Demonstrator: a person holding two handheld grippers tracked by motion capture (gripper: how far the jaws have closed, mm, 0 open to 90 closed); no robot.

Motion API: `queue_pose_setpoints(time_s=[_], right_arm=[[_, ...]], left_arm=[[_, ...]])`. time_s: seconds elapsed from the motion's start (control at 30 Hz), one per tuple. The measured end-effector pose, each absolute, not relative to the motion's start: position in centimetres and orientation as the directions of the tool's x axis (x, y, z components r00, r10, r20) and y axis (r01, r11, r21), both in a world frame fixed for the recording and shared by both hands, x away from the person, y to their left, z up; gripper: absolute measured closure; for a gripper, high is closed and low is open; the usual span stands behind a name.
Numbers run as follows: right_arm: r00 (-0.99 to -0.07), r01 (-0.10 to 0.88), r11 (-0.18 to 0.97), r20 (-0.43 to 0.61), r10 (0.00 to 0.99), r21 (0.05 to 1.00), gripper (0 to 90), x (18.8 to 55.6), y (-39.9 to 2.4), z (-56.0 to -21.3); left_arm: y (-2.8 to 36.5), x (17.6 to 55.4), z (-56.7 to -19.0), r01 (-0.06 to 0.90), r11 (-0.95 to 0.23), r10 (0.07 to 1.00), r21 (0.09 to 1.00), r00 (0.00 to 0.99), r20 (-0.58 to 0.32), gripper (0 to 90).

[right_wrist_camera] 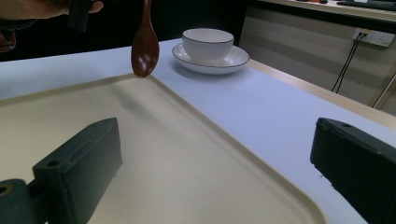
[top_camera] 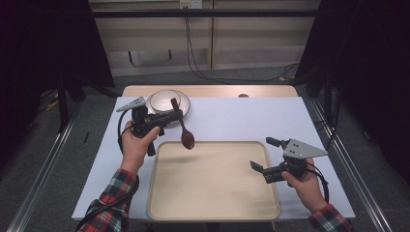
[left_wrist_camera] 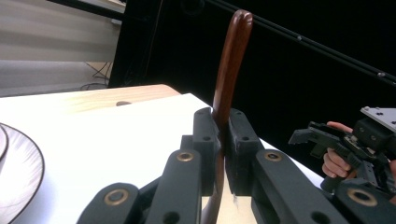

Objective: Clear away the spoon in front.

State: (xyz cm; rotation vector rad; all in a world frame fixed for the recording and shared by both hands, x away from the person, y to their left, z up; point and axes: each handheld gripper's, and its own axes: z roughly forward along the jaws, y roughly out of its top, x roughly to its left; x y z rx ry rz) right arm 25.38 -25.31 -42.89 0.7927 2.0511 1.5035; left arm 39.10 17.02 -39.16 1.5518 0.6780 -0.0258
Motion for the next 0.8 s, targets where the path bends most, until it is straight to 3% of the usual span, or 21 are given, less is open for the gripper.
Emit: queue_pose_setpoints(time_s=[0.8], right_arm=[[-0.721, 0.17, 0.228, -0.036, 0.692, 0.959, 1.7, 25.4, -25.3, -42.9]], left_arm=[[16.0, 36.8, -39.4, 0.423, 0.027, 0.342, 0.906, 0.847, -0.406, 84.1]])
